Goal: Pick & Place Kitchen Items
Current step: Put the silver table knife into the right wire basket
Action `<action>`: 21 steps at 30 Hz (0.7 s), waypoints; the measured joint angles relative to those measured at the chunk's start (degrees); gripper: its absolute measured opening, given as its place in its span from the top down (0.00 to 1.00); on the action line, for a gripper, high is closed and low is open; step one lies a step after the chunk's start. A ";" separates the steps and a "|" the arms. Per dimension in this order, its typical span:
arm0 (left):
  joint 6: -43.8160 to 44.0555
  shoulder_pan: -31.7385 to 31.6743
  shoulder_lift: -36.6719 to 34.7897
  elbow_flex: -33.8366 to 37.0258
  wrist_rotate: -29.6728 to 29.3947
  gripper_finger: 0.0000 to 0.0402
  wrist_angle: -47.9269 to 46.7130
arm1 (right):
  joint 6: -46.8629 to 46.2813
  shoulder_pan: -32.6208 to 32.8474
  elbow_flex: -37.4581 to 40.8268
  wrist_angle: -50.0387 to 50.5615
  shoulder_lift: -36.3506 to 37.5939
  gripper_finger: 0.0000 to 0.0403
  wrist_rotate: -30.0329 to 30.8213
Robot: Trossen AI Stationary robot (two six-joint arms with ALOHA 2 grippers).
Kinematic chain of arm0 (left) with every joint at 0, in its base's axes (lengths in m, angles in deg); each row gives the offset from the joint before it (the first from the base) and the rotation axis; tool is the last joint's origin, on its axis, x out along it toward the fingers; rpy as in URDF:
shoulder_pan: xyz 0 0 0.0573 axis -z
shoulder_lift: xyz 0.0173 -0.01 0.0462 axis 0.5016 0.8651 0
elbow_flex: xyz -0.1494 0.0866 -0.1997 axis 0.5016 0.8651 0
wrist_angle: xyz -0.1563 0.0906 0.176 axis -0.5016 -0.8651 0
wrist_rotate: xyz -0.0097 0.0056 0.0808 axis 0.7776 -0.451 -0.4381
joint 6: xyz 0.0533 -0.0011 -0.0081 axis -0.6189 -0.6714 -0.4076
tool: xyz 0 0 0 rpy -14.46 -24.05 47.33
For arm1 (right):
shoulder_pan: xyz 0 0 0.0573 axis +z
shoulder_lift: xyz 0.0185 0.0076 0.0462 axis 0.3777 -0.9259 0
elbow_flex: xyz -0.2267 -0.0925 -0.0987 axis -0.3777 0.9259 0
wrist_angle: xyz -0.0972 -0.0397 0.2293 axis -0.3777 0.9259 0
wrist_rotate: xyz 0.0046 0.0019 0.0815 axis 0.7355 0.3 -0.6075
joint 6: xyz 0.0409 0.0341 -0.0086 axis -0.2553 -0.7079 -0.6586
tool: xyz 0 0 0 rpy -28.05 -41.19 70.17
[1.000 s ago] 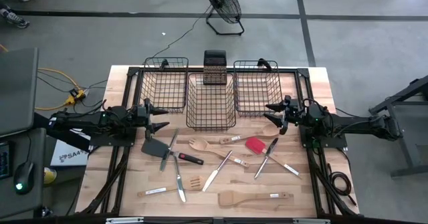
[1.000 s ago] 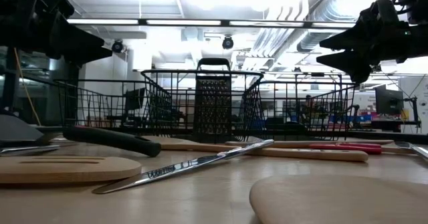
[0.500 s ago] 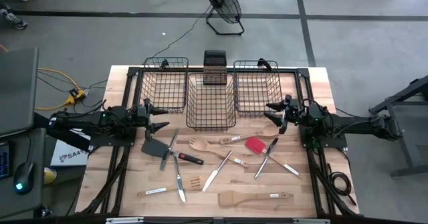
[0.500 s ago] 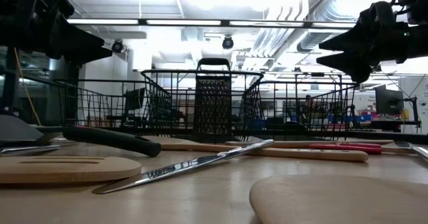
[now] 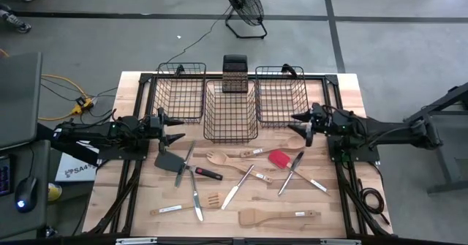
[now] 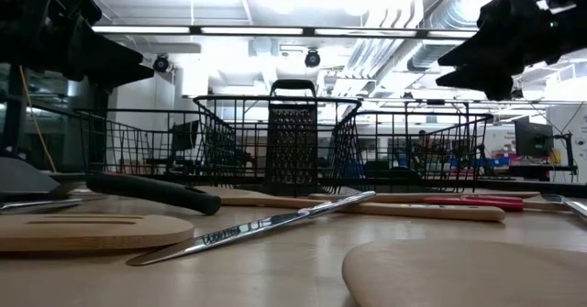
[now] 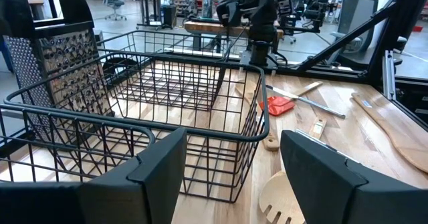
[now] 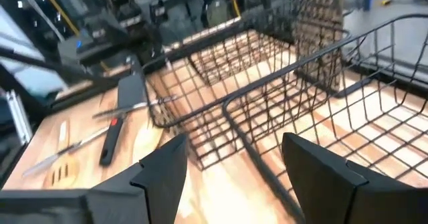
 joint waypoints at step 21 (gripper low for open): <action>-0.01 0.02 0.00 0.00 0.00 0.41 -0.02 | 12.29 10.17 -20.32 21.19 -14.34 0.41 -15.12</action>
